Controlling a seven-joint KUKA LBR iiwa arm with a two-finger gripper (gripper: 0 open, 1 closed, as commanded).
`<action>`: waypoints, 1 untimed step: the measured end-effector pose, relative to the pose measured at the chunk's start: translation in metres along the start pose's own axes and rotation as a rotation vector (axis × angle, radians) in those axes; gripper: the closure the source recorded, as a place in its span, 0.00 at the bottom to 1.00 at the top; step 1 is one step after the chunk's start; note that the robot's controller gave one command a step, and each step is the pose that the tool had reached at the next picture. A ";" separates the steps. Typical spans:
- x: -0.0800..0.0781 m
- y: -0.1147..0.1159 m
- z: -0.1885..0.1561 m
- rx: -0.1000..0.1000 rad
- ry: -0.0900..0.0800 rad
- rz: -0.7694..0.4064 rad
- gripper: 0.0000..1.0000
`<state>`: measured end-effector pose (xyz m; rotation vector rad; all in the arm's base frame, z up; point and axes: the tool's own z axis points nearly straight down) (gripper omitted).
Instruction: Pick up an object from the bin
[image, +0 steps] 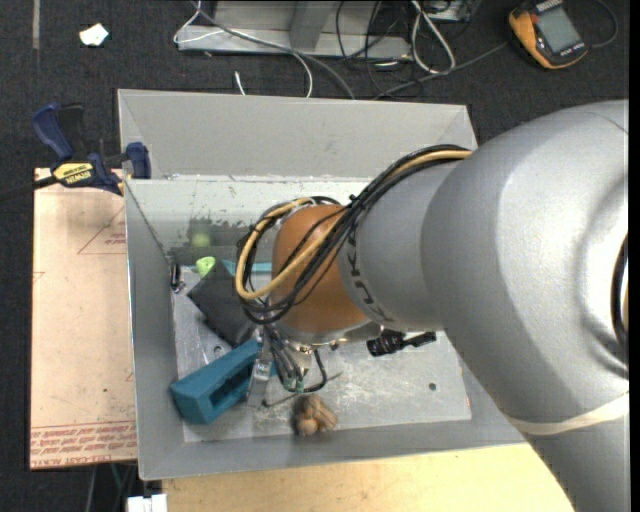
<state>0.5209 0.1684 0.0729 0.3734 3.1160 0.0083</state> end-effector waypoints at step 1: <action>0.000 0.000 0.000 0.000 0.000 0.000 1.00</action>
Offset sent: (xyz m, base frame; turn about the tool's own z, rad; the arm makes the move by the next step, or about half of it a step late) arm 0.0000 0.0000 0.0000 0.0000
